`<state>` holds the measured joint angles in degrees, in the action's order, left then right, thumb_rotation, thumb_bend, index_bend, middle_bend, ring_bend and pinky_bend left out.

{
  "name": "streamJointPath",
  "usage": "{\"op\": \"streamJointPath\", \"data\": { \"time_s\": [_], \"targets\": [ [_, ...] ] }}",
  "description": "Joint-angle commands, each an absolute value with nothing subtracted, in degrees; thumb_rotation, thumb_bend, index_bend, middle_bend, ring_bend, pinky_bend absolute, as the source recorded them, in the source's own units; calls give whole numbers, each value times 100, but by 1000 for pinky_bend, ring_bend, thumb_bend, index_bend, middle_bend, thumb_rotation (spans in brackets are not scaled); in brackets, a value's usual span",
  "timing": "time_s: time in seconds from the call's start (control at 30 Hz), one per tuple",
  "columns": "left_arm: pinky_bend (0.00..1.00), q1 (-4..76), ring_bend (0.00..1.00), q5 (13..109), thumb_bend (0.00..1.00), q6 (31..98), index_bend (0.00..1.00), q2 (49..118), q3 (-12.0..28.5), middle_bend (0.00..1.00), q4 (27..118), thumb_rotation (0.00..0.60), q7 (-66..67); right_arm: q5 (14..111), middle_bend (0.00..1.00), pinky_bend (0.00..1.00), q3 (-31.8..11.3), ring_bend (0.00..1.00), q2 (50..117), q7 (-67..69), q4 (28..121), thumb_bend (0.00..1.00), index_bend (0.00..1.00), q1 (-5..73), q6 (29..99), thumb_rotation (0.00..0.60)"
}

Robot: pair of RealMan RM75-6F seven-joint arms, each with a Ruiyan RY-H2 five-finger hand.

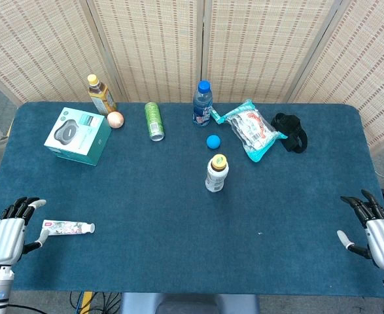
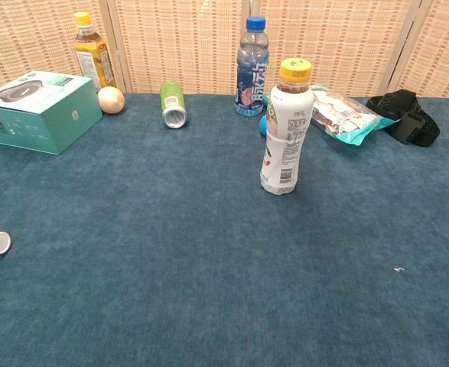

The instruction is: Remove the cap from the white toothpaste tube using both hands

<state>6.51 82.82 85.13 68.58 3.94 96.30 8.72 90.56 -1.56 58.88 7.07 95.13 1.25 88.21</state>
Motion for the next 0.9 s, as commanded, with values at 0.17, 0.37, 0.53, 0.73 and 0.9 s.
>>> {"op": "streamJointPath", "data": {
  "time_s": [0.17, 0.37, 0.53, 0.73, 0.9],
  "targets": [
    [165, 737, 130, 8329, 220, 8364, 248, 6870, 366, 203, 9573, 600, 898, 9117, 263, 229, -261, 117, 5886, 768, 9498, 215, 208, 127, 9009, 600],
    [166, 822, 132, 8333, 219, 8225, 271, 6980, 357, 219, 9361, 600, 853, 9127, 263, 229, -368, 117, 5875, 780, 9500, 214, 208, 130, 9170, 600],
    [165, 928, 132, 8229, 201, 7968, 303, 7190, 324, 231, 9124, 600, 966, 9106, 263, 229, -356, 117, 5852, 795, 9500, 214, 208, 133, 9133, 600],
    [165, 1021, 132, 8083, 160, 7756, 320, 7452, 323, 234, 8861, 600, 1058, 9091, 263, 229, -343, 117, 5850, 805, 9500, 215, 208, 119, 9129, 600],
    [165, 1104, 132, 8005, 152, 7545, 320, 7631, 280, 236, 8569, 600, 1121, 9077, 263, 229, -321, 117, 5838, 839, 9489, 214, 208, 75, 9163, 600]
  ]
}}
